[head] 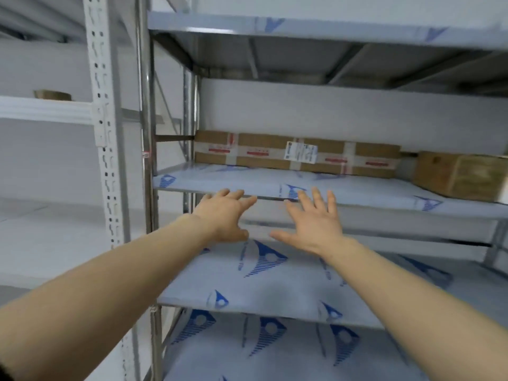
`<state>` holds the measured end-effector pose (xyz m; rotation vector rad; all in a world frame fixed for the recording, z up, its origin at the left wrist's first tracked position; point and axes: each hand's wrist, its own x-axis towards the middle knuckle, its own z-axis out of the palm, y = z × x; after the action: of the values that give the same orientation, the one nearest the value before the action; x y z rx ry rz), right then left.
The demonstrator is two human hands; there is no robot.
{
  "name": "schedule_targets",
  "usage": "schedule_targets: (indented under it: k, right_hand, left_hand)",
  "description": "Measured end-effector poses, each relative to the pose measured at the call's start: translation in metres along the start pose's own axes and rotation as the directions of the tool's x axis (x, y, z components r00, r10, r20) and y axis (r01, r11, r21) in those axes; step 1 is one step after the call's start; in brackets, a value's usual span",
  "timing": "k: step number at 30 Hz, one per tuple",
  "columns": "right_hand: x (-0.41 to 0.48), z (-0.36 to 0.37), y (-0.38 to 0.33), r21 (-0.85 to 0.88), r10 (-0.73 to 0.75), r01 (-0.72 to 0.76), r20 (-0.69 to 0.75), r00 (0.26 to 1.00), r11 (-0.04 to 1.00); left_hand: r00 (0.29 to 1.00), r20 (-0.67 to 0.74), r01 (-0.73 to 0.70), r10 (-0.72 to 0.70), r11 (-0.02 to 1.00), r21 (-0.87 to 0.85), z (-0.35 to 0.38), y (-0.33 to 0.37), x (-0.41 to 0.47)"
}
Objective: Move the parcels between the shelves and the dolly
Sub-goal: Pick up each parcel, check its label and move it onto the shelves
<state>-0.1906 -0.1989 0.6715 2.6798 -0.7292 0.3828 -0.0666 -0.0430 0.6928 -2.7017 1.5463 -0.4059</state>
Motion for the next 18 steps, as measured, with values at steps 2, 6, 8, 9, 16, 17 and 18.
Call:
schedule_targets:
  k: [2,6,8,9,16,17,18]
  right_hand:
    - [-0.001,-0.002,0.055,-0.02,0.07,-0.071,-0.028,0.997,0.997]
    - [-0.006,-0.001,0.176,-0.076,0.183,-0.186,-0.042,0.982,0.98]
    - [-0.012,0.002,0.236,-0.089,0.257,-0.261,-0.045,0.965,0.961]
    - [-0.014,0.004,0.265,-0.088,0.291,-0.294,-0.048,0.955,0.952]
    - [-0.024,0.022,0.415,-0.045,0.456,-0.458,-0.053,0.888,0.888]
    - [-0.024,0.026,0.431,-0.027,0.471,-0.472,-0.047,0.881,0.881]
    - [-0.023,0.029,0.444,-0.009,0.482,-0.483,-0.039,0.875,0.876]
  left_hand:
    - [0.999,-0.031,-0.037,0.037,0.999,0.003,-0.017,0.045,0.032]
    - [0.991,-0.067,-0.118,0.116,0.993,-0.017,-0.041,0.141,0.1]
    - [0.98,-0.099,-0.174,0.174,0.985,0.017,-0.051,0.192,0.133]
    - [0.972,-0.117,-0.202,0.205,0.979,0.032,-0.055,0.216,0.148]
    - [0.917,-0.158,-0.352,0.367,0.929,0.119,-0.072,0.347,0.237]
    - [0.911,-0.161,-0.363,0.38,0.923,0.125,-0.073,0.36,0.25]
    - [0.906,-0.165,-0.373,0.391,0.919,0.127,-0.075,0.372,0.262]
